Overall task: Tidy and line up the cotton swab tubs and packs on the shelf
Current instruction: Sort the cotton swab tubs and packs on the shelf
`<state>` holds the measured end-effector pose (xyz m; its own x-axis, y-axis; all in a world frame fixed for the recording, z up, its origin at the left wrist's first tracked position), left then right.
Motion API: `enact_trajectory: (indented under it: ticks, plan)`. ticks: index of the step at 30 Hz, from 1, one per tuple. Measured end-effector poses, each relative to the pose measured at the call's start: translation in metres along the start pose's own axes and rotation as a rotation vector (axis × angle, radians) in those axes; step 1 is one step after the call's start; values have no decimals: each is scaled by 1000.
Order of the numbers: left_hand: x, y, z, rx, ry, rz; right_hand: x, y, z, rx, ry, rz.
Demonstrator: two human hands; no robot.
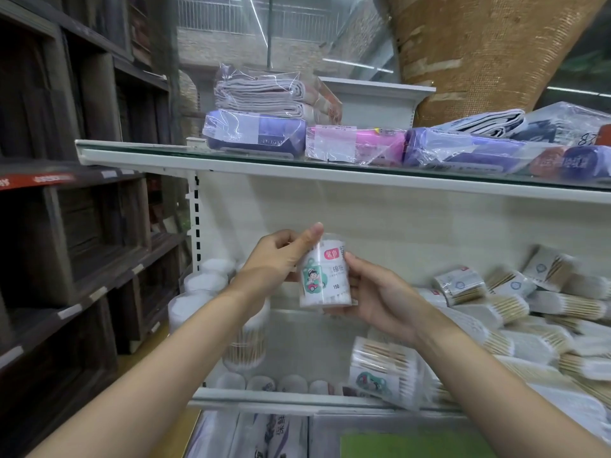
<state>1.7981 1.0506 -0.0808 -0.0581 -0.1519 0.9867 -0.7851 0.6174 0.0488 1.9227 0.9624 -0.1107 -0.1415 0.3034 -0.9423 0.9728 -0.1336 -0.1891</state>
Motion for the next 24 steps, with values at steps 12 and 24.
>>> enact_trajectory:
  ticks: [12, 24]
  plan:
    - [-8, 7, -6, 155, -78, -256, 2, -5, 1, 271, 201, 279]
    - [-4, 25, -24, -338, 114, 11, -14, -10, 7, 317, 331, 425]
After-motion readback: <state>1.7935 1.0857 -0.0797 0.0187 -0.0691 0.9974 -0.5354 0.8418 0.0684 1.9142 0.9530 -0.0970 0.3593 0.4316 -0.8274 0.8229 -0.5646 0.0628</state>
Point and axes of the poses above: each hand's wrist, its own z-axis away from the middle knuckle, its own y-axis out of the back of the hand, x = y × z, the point moved 3 cm from there along -z, towards the middle knuckle, and after that the axes turned 10 degrees about y, right-handed, at the moved point
